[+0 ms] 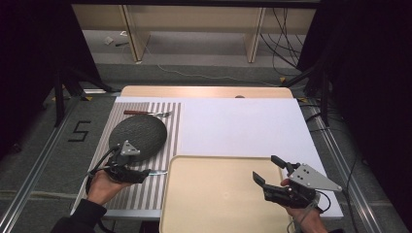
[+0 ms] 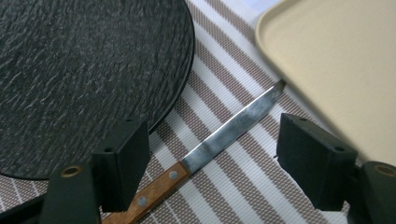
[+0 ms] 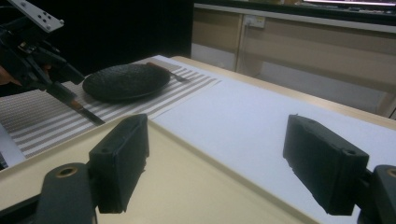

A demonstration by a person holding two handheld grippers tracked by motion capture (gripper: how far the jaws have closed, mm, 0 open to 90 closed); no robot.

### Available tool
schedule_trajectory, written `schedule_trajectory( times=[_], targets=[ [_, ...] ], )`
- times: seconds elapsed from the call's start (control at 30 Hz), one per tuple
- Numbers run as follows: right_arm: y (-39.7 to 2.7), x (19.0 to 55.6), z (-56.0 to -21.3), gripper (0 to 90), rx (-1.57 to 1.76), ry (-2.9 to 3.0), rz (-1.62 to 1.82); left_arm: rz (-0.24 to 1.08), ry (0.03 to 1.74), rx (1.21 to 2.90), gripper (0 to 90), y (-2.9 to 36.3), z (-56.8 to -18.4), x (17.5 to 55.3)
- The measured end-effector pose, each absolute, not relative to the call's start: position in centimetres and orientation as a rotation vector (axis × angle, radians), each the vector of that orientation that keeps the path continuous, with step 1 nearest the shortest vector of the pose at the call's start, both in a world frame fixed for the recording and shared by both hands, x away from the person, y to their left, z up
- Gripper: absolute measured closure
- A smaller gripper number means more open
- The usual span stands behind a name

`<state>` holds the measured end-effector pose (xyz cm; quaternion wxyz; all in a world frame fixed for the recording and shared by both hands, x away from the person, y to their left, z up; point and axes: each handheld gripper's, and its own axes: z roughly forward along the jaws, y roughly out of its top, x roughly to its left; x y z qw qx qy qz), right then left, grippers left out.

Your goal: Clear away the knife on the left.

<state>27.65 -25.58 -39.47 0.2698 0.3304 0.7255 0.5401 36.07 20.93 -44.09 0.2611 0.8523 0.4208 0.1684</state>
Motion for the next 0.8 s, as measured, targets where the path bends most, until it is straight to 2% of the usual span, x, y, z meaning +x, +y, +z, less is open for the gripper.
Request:
schedule_trajectory(
  times=[0.4,0.8],
  targets=[
    [-25.6,27.6,-39.5,23.6,0.891,1.955,1.453,0.453,1.151,2.443,29.0,20.8,-45.2,36.5],
    [-25.6,27.7,-39.5,23.8,0.886,1.956,1.452,0.425,1.218,2.461,32.4,21.3,-45.8,37.1]
  ],
)
